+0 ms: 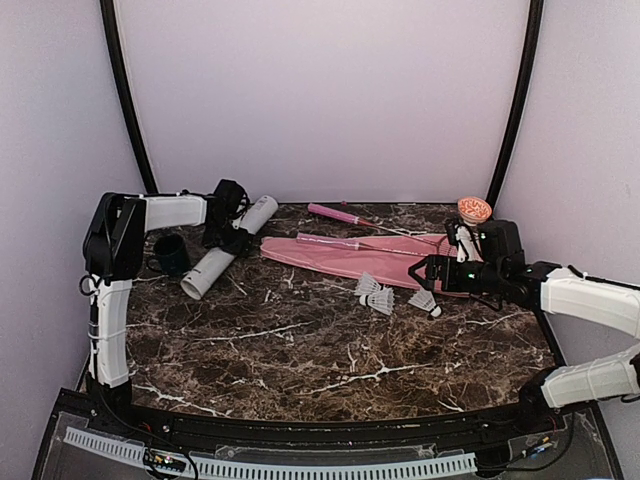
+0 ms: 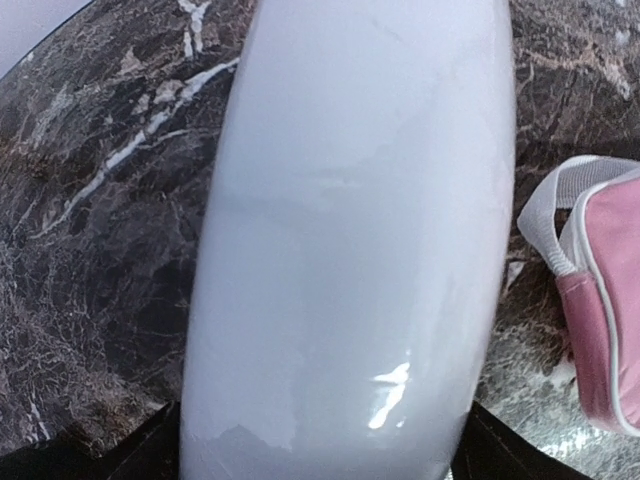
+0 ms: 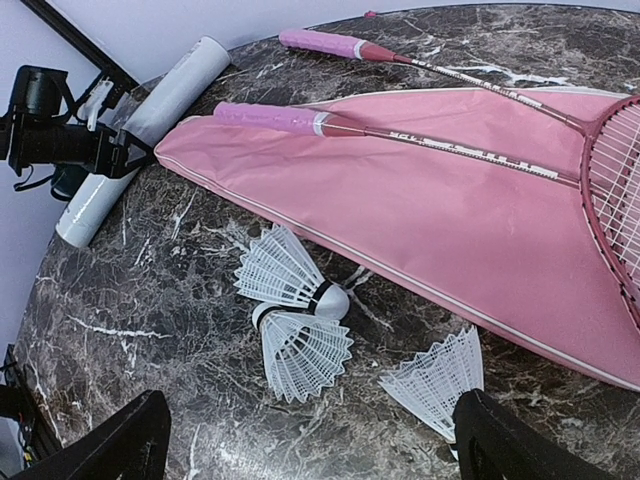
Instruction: Pack up the badminton gear
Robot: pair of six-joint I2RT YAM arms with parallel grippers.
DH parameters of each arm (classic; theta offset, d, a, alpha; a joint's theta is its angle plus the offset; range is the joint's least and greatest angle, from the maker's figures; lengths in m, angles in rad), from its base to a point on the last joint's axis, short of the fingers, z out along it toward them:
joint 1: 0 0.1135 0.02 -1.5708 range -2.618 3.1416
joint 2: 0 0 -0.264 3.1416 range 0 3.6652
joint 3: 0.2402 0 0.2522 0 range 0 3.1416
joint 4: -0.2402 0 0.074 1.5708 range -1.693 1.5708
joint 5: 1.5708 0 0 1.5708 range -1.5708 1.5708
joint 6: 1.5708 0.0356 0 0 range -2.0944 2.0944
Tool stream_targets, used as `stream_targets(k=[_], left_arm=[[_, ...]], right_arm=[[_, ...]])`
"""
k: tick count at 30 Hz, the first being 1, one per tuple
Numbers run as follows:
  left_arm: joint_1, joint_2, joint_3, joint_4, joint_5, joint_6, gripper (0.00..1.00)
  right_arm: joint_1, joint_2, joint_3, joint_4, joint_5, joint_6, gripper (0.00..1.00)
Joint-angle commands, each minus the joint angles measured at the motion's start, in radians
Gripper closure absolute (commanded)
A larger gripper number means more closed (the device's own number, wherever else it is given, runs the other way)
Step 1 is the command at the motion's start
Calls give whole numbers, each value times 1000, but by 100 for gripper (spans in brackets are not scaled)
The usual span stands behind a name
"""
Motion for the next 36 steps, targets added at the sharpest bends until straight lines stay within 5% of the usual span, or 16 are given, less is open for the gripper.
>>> stream_targets(k=[1,17,23,27,36], left_arm=[[3,-12,33,-74,18,-1,13],[-12,-519,-312,-53,160,-12,32],[-174,-783,-493,-106,325,144,31],[-285,-936,-622,-159,305,223,35],[-337,-1177,-830,-139,442,350,41]], right_arm=[[7,0,-18,61,-17,14,1],[7,49,2,103,-50,6,1],[7,49,19,116,-78,-3,1],[7,37,37,101,-78,-20,1],[7,-2,79,48,-28,-46,1]])
